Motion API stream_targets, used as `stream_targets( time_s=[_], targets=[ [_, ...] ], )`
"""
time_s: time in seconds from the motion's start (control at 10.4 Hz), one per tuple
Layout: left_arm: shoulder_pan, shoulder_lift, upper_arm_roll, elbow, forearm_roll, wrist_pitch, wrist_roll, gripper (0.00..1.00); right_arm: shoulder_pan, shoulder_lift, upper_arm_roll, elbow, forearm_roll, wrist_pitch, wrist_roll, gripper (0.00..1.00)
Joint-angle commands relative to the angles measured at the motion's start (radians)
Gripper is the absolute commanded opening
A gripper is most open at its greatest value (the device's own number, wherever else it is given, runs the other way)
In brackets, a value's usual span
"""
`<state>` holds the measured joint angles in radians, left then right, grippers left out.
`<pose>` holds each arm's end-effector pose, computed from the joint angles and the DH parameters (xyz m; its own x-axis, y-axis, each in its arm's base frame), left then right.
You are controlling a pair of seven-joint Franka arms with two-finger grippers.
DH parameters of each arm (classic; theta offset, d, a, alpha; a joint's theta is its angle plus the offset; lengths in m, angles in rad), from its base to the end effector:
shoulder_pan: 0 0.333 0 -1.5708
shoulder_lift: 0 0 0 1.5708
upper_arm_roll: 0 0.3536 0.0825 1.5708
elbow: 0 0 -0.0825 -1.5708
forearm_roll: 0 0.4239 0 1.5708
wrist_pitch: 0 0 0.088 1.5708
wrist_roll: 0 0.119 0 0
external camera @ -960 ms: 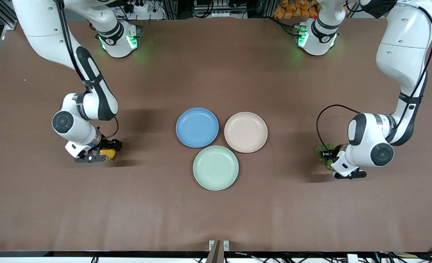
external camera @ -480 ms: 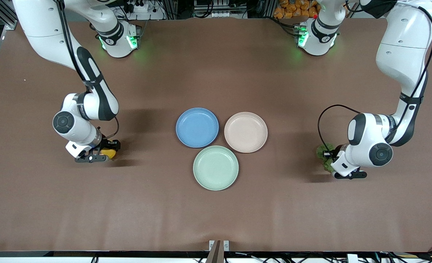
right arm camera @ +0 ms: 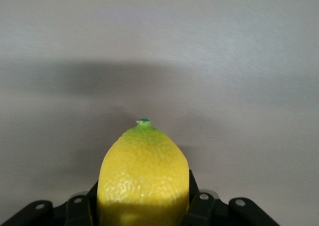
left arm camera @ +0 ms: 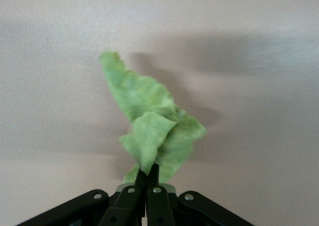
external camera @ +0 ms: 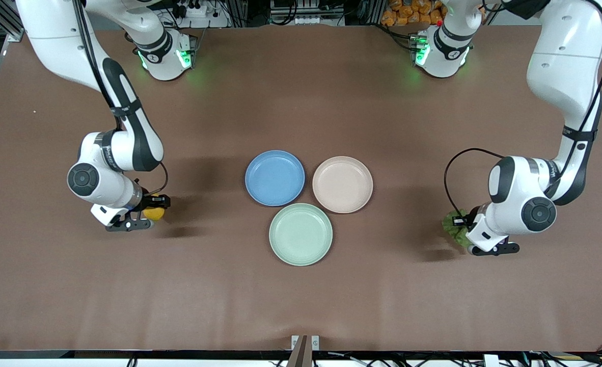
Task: Place lemon and lettuce in plates
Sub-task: 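Carry the lemon toward the blue plate while the left gripper carries the lettuce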
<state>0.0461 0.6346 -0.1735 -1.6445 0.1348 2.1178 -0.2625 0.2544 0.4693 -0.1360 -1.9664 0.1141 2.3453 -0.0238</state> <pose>0.7170 -0.0708 0.2295 0.9861 0.0835 -0.1438 0.0786 -0.9961 -0.0394 0.6436 0.0817 0.2181 0.9939 0.0711 -0.0841 0.0701 -0.9974 -0.0151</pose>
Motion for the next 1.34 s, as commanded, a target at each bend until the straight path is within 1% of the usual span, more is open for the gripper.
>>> stream_targets(
  time_s=[0.0,0.1,0.19,0.29,0.48,0.67,0.77,0.86,1.06,1.25],
  targets=[
    [-0.066,-0.076,0.002,-0.008,0.026,-0.062,-0.098,0.0,0.017,-0.026,0.076,0.01,0.012,-0.012,0.152,0.01],
    [-0.081,-0.09,0.002,0.011,0.016,-0.093,-0.121,0.0,0.04,-0.023,0.091,0.03,0.012,-0.014,0.21,0.01],
    [-0.091,-0.099,-0.017,0.032,0.012,-0.123,-0.156,0.0,0.057,-0.023,0.117,0.046,0.012,-0.014,0.25,0.01],
    [-0.088,-0.105,-0.053,0.037,-0.006,-0.148,-0.214,0.0,0.081,-0.018,0.14,0.063,0.013,-0.014,0.319,0.01],
    [-0.092,-0.119,-0.096,0.04,-0.03,-0.176,-0.303,0.0,0.153,-0.006,0.16,0.089,0.012,-0.012,0.464,0.01],
    [-0.086,-0.131,-0.156,0.04,-0.032,-0.199,-0.394,0.0,0.207,0.0,0.174,0.092,0.012,-0.012,0.499,0.01],
    [-0.088,-0.136,-0.191,0.04,-0.032,-0.212,-0.464,0.0,0.256,0.011,0.173,0.092,0.009,-0.006,0.51,0.01],
    [-0.089,-0.136,-0.222,0.04,-0.032,-0.219,-0.528,0.0,0.273,0.02,0.173,0.092,0.009,-0.001,0.519,0.02],
    [-0.109,-0.128,-0.254,0.038,-0.031,-0.219,-0.622,0.0,0.31,0.043,0.174,0.093,0.006,0.002,0.521,0.03],
    [-0.149,-0.109,-0.258,0.038,-0.032,-0.217,-0.725,0.0,0.342,0.089,0.185,0.107,0.006,0.032,0.521,0.03]
  ],
)
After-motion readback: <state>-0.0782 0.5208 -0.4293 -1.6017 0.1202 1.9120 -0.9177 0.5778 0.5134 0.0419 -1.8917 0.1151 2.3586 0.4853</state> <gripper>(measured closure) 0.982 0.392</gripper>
